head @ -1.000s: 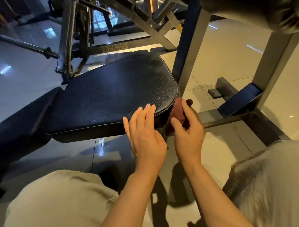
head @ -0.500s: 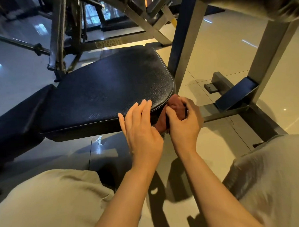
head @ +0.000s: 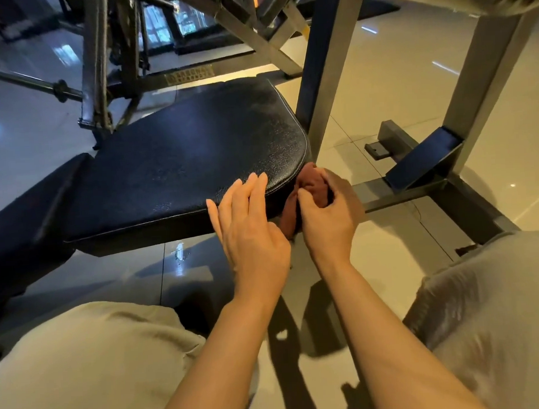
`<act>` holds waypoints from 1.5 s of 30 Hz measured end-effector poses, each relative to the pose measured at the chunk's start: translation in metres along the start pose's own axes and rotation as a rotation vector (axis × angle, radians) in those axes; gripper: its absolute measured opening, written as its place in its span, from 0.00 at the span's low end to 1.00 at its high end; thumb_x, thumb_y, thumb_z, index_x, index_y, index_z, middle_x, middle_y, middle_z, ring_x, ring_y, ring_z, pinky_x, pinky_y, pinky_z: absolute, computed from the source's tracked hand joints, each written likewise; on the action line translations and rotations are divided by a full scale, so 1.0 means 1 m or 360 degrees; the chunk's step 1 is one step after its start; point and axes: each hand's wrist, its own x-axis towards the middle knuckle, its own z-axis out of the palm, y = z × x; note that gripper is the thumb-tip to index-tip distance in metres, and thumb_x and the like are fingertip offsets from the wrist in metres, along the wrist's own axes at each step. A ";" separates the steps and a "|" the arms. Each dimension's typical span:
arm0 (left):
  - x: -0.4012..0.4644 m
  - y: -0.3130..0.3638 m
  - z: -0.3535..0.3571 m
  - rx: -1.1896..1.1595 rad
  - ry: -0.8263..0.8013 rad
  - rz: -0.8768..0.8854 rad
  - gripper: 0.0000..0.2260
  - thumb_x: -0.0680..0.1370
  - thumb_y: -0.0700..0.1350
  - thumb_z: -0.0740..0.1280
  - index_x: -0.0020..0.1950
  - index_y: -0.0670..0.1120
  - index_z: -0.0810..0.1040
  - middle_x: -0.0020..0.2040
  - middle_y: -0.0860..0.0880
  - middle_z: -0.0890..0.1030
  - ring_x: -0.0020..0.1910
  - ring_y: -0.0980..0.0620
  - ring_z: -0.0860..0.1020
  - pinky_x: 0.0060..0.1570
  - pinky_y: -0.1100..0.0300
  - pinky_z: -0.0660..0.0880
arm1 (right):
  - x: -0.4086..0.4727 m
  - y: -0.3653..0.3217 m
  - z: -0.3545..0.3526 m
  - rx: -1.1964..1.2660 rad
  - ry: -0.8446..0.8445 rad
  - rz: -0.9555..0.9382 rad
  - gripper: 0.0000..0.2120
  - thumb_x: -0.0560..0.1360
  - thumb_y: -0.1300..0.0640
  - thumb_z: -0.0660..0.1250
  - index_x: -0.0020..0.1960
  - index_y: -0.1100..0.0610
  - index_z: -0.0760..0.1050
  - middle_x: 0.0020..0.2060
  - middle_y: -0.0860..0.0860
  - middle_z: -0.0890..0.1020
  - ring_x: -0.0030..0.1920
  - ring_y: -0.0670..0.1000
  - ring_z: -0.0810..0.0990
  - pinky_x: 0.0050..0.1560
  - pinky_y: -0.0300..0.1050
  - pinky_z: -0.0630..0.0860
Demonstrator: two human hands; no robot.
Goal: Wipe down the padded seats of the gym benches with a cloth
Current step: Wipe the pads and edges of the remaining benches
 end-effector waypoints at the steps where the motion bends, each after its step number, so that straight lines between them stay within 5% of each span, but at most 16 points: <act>1: -0.001 0.000 -0.001 0.0001 -0.0021 0.0001 0.31 0.68 0.27 0.63 0.70 0.45 0.71 0.69 0.46 0.72 0.73 0.48 0.63 0.75 0.52 0.39 | 0.005 0.001 -0.002 -0.0061 0.0014 0.0022 0.18 0.73 0.65 0.68 0.43 0.40 0.74 0.39 0.36 0.77 0.42 0.32 0.76 0.43 0.24 0.69; 3: -0.001 0.002 -0.005 -0.0012 -0.0069 -0.0007 0.31 0.69 0.27 0.62 0.71 0.45 0.70 0.70 0.47 0.71 0.73 0.49 0.62 0.75 0.52 0.38 | 0.012 0.011 -0.007 -0.0158 0.0008 0.0170 0.10 0.73 0.61 0.69 0.50 0.48 0.80 0.43 0.42 0.80 0.45 0.37 0.77 0.49 0.30 0.74; 6: -0.002 0.003 -0.008 -0.0016 -0.0105 -0.0031 0.31 0.70 0.27 0.63 0.71 0.46 0.69 0.71 0.48 0.70 0.74 0.49 0.61 0.75 0.50 0.40 | 0.005 0.014 -0.014 -0.0049 0.0193 0.0301 0.17 0.69 0.54 0.71 0.58 0.51 0.78 0.51 0.49 0.80 0.52 0.47 0.79 0.55 0.50 0.79; 10: -0.001 0.004 -0.005 -0.0008 -0.0068 -0.0029 0.31 0.69 0.27 0.63 0.71 0.44 0.71 0.70 0.46 0.71 0.73 0.47 0.62 0.75 0.48 0.41 | -0.012 -0.003 -0.007 0.0125 -0.0027 0.0125 0.21 0.75 0.63 0.69 0.64 0.46 0.72 0.56 0.44 0.75 0.54 0.38 0.76 0.49 0.28 0.76; 16: -0.002 0.003 -0.004 0.0012 -0.0078 -0.0018 0.31 0.69 0.27 0.64 0.71 0.45 0.71 0.70 0.47 0.71 0.73 0.48 0.63 0.75 0.46 0.44 | -0.004 0.004 -0.006 0.0015 0.0065 0.0249 0.13 0.75 0.63 0.68 0.57 0.50 0.76 0.44 0.39 0.77 0.48 0.37 0.77 0.54 0.34 0.74; 20: -0.001 0.004 0.000 0.0010 -0.0023 -0.0044 0.30 0.70 0.27 0.65 0.70 0.44 0.71 0.69 0.46 0.72 0.73 0.47 0.63 0.75 0.48 0.43 | -0.025 0.002 -0.001 0.0005 -0.0017 0.0046 0.16 0.75 0.59 0.70 0.61 0.48 0.75 0.53 0.42 0.79 0.54 0.39 0.76 0.51 0.25 0.73; 22: -0.001 0.005 0.002 0.0018 0.0004 -0.0045 0.30 0.69 0.27 0.65 0.70 0.44 0.71 0.69 0.46 0.72 0.73 0.46 0.64 0.75 0.49 0.42 | -0.017 0.003 -0.001 -0.0034 -0.0059 0.0050 0.15 0.76 0.57 0.69 0.58 0.42 0.73 0.52 0.41 0.77 0.55 0.40 0.75 0.55 0.28 0.73; 24: -0.001 0.006 0.004 0.0037 0.0005 -0.0036 0.30 0.69 0.27 0.65 0.70 0.44 0.71 0.68 0.46 0.72 0.73 0.47 0.63 0.75 0.51 0.41 | -0.007 0.006 0.001 -0.0069 -0.0014 0.0084 0.12 0.76 0.56 0.68 0.58 0.46 0.76 0.54 0.46 0.80 0.56 0.45 0.77 0.59 0.40 0.76; 28: -0.002 0.006 0.001 0.0049 -0.0017 -0.0020 0.31 0.69 0.26 0.64 0.70 0.44 0.71 0.69 0.46 0.71 0.73 0.48 0.62 0.75 0.49 0.42 | -0.005 0.009 0.000 -0.0012 0.0053 0.0153 0.13 0.77 0.58 0.68 0.61 0.56 0.77 0.54 0.51 0.81 0.55 0.48 0.79 0.51 0.26 0.73; 32: -0.003 0.003 0.000 0.0044 -0.0030 -0.0018 0.31 0.69 0.26 0.64 0.71 0.45 0.70 0.70 0.47 0.71 0.74 0.49 0.61 0.75 0.49 0.42 | -0.014 0.011 -0.001 -0.0123 -0.0097 -0.0045 0.12 0.78 0.57 0.66 0.58 0.44 0.73 0.54 0.46 0.78 0.57 0.45 0.76 0.56 0.38 0.75; 37: -0.003 0.006 -0.001 0.0077 -0.0048 -0.0003 0.32 0.69 0.27 0.64 0.72 0.45 0.69 0.70 0.47 0.70 0.74 0.49 0.61 0.75 0.50 0.42 | 0.021 0.008 -0.010 -0.0110 -0.0063 0.0400 0.13 0.77 0.57 0.67 0.61 0.54 0.77 0.49 0.48 0.80 0.52 0.46 0.77 0.53 0.38 0.70; 42: -0.003 0.003 0.002 0.0086 -0.0025 -0.0001 0.32 0.69 0.26 0.65 0.71 0.44 0.70 0.70 0.46 0.71 0.73 0.48 0.62 0.75 0.46 0.44 | -0.006 0.005 -0.006 -0.0057 -0.0194 0.0094 0.12 0.78 0.55 0.66 0.61 0.50 0.76 0.53 0.47 0.80 0.56 0.45 0.78 0.58 0.40 0.75; 45: -0.002 0.004 0.005 0.0108 -0.0004 -0.0004 0.31 0.69 0.26 0.65 0.71 0.43 0.70 0.69 0.46 0.71 0.73 0.47 0.63 0.75 0.45 0.46 | 0.016 0.007 -0.006 -0.0118 -0.0125 0.0320 0.11 0.77 0.54 0.66 0.59 0.52 0.78 0.52 0.50 0.82 0.55 0.48 0.79 0.56 0.42 0.75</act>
